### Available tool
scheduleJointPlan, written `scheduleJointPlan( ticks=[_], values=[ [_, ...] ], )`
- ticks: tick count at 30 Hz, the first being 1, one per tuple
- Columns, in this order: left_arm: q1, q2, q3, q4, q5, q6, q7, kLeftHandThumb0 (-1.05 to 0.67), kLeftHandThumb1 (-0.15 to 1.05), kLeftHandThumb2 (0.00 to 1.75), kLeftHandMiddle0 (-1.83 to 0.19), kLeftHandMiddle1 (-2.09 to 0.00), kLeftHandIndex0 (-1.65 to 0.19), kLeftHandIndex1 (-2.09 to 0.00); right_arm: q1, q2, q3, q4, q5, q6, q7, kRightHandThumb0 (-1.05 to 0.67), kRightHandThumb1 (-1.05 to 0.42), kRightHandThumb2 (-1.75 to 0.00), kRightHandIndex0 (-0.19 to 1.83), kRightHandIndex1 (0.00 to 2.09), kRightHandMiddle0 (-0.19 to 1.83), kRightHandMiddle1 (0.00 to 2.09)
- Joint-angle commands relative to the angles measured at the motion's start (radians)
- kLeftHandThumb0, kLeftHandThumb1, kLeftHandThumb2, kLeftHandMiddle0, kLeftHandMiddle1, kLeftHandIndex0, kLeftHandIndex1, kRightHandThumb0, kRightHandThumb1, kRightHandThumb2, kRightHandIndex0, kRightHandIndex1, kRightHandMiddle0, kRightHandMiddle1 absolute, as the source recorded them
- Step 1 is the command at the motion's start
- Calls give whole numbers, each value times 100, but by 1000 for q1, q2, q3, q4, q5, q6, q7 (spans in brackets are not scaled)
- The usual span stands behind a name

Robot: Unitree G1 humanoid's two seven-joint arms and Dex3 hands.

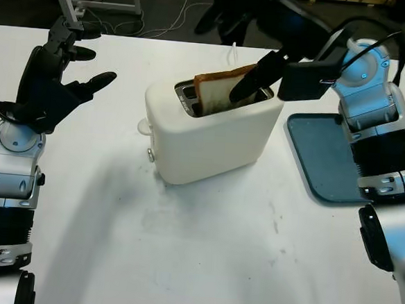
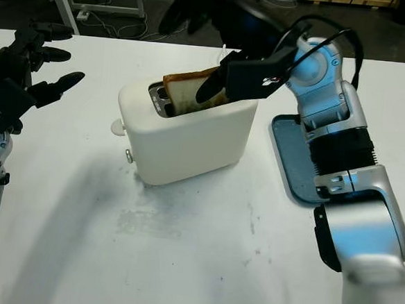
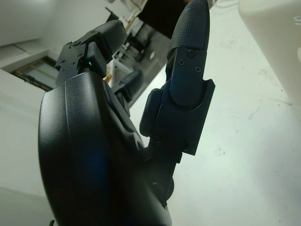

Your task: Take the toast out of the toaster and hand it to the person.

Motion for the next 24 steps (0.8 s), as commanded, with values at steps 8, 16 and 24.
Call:
scheduleJointPlan(
  ticks=[8,16,24],
  values=[
    [13,-5,2,-4,1,-8,7,-71,92,12,0,-108,0,-94,-15,36,39,106,-85,-67,-60,-65,-63,0,17,88,39,44],
    [12,-10,4,-7,-10,11,2,-71,92,10,0,-107,0,-94,-32,54,63,210,-132,-91,-104,-56,-64,0,23,79,45,34],
    [11,-9,2,-9,-11,17,-3,-71,92,9,0,-107,0,-94,-47,22,91,252,-193,-167,-162,-39,-83,-2,103,97,107,52]
  ],
)
